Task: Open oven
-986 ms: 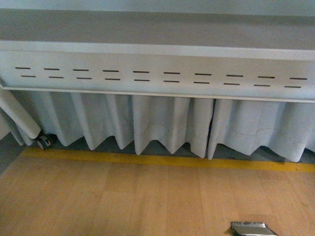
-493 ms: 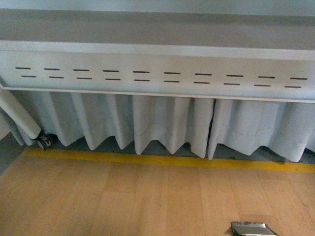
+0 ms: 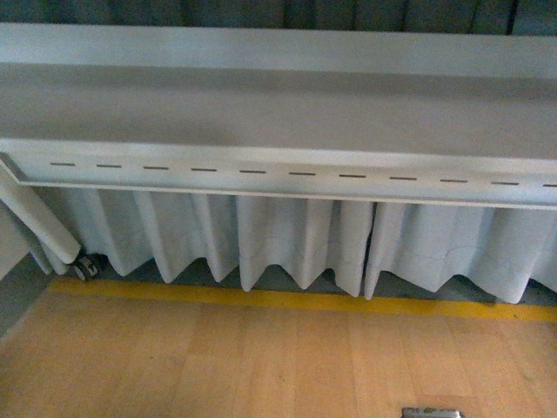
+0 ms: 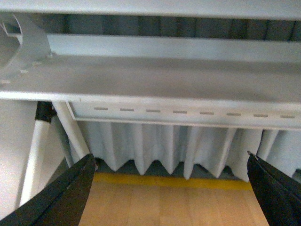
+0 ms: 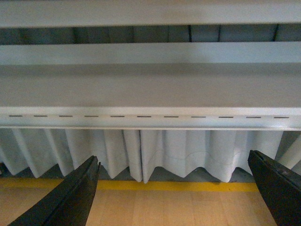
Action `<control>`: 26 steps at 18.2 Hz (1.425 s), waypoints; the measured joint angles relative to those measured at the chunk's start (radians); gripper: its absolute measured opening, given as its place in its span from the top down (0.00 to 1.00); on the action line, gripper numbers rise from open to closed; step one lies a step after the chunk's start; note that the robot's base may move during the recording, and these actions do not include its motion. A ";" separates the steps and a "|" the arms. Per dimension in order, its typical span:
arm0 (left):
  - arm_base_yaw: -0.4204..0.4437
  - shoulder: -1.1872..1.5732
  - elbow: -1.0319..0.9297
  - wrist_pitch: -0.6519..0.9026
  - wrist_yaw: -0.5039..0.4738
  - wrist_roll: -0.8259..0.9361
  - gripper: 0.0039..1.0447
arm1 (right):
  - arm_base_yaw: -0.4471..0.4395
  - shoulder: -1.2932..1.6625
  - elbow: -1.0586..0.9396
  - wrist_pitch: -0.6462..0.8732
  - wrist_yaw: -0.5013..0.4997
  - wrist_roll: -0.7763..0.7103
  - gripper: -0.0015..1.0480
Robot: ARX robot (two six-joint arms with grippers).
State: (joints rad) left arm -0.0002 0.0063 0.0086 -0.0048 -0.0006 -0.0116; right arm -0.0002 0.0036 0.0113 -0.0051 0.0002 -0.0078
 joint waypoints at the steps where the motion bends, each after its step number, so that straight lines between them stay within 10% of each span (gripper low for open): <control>1: 0.000 0.000 0.000 0.001 0.000 0.002 0.06 | 0.000 0.000 0.000 0.001 0.001 0.001 0.06; 26: 0.000 0.000 0.000 -0.001 0.000 0.012 0.06 | 0.000 0.000 0.000 0.000 0.000 0.000 0.06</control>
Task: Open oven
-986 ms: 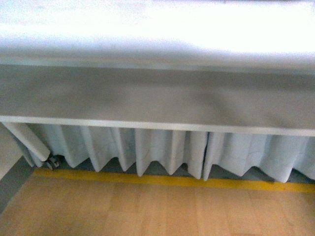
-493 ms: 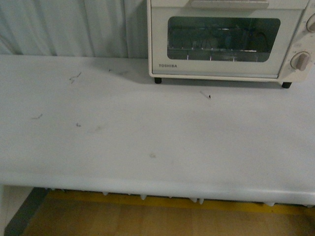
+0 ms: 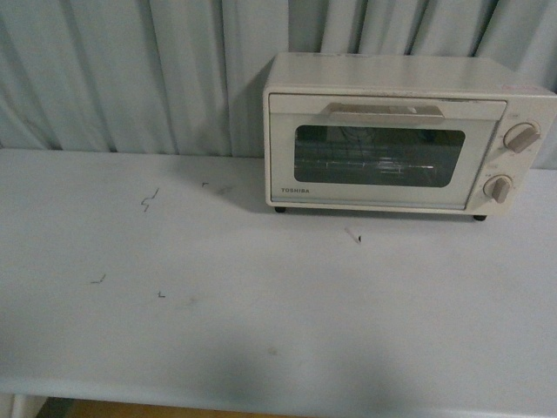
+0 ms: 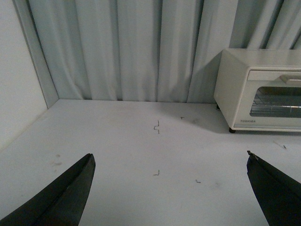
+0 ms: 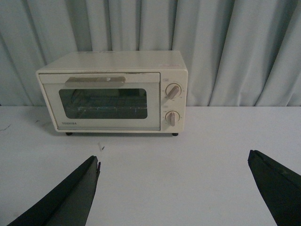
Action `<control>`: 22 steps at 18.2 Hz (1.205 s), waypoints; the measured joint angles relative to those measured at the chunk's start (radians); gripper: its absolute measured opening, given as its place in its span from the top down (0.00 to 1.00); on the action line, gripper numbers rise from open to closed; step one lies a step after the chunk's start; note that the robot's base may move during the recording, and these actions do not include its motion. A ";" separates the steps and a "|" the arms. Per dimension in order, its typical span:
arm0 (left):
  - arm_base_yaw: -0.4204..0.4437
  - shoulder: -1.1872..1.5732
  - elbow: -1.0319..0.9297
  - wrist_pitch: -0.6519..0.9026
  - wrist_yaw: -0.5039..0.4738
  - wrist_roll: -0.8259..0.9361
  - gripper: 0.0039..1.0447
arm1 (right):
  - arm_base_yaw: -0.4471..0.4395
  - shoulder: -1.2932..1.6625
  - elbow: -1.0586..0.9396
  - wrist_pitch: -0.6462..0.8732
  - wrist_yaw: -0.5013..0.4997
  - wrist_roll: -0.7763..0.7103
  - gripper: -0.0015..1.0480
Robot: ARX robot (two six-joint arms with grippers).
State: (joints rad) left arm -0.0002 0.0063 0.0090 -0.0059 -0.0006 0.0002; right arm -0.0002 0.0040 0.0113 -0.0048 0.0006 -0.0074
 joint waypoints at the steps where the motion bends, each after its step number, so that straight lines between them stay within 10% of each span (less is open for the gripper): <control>1: 0.000 0.000 0.000 0.002 0.000 0.000 0.06 | 0.000 0.000 0.000 0.001 0.000 0.000 0.06; 22: 0.000 0.000 0.000 0.002 0.000 0.000 0.06 | 0.000 0.000 0.000 0.000 0.000 0.000 0.06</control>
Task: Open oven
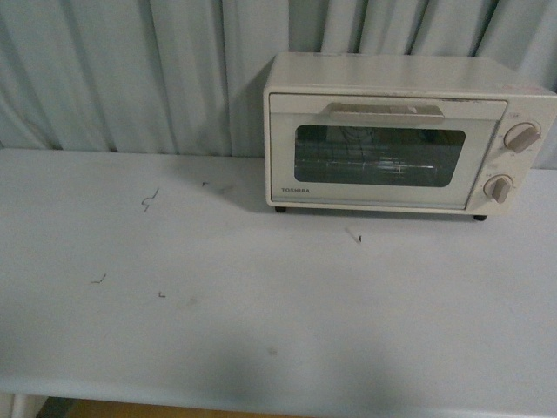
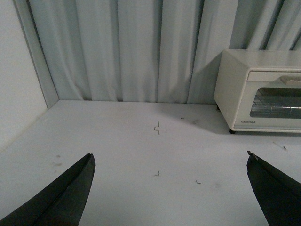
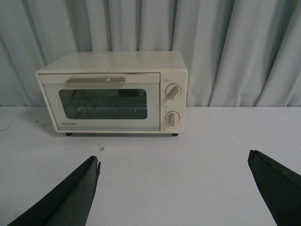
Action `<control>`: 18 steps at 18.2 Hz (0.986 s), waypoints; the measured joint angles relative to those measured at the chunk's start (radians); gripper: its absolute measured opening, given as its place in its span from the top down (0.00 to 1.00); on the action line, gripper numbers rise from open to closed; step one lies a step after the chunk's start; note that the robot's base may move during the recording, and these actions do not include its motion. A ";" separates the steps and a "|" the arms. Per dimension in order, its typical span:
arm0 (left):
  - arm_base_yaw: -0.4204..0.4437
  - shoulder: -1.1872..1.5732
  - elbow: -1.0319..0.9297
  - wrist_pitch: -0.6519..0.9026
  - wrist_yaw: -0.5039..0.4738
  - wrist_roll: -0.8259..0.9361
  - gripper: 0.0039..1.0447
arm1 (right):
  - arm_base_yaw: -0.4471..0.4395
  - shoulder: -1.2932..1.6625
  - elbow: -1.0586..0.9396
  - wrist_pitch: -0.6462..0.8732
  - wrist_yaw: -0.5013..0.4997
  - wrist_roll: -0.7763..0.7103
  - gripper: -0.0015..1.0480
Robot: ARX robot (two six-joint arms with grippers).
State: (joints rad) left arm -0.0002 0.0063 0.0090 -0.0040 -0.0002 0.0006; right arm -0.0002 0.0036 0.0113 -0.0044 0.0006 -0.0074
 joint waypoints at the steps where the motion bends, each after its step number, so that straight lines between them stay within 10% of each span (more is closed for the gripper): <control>1: 0.000 0.000 0.000 0.000 0.000 0.000 0.06 | 0.000 0.000 0.000 0.000 0.000 0.000 0.06; 18: 0.000 0.000 0.000 0.000 0.000 0.000 0.06 | 0.000 0.000 0.000 0.000 0.000 0.000 0.06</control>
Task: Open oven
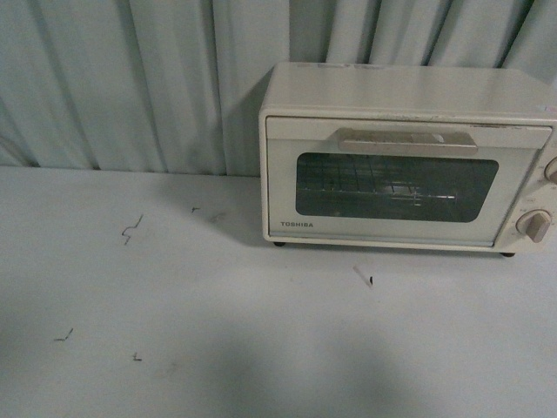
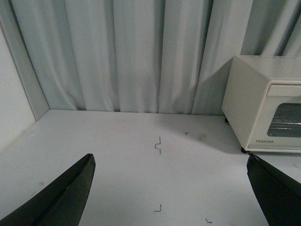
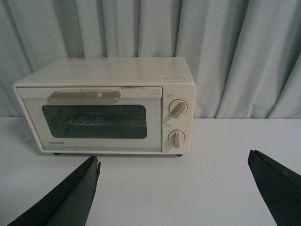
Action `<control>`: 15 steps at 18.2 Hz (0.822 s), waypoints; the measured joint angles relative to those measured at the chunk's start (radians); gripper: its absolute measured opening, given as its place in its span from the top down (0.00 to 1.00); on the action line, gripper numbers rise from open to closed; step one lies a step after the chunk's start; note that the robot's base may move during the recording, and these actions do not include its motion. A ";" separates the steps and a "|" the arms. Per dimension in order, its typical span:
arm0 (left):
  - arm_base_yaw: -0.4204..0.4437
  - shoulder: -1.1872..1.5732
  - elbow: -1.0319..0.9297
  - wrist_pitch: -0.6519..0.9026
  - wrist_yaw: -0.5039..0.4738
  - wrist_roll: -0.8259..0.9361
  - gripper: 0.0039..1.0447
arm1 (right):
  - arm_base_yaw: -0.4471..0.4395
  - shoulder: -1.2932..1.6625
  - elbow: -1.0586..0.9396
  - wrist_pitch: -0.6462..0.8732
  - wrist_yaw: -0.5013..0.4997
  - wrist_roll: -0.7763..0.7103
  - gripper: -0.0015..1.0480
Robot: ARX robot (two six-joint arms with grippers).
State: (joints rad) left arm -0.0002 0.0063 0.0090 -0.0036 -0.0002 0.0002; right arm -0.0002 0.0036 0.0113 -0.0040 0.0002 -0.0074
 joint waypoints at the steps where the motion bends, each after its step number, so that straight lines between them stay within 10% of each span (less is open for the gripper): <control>1: 0.000 0.000 0.000 0.000 0.000 0.000 0.06 | 0.000 0.000 0.000 0.000 0.000 0.000 0.06; 6: -0.029 0.051 0.005 0.076 -0.035 -0.004 0.06 | 0.000 0.000 0.000 0.000 0.000 0.000 0.06; 12: -0.397 1.160 0.619 0.176 -0.037 -0.493 0.06 | 0.000 0.000 0.000 0.000 0.000 0.000 0.06; 15: -0.445 1.458 0.776 0.182 -0.053 -0.703 0.06 | 0.000 0.000 0.000 0.000 0.000 0.000 0.06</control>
State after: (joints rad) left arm -0.4450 1.4639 0.7845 0.1780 -0.0532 -0.7029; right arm -0.0002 0.0036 0.0113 -0.0040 0.0006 -0.0074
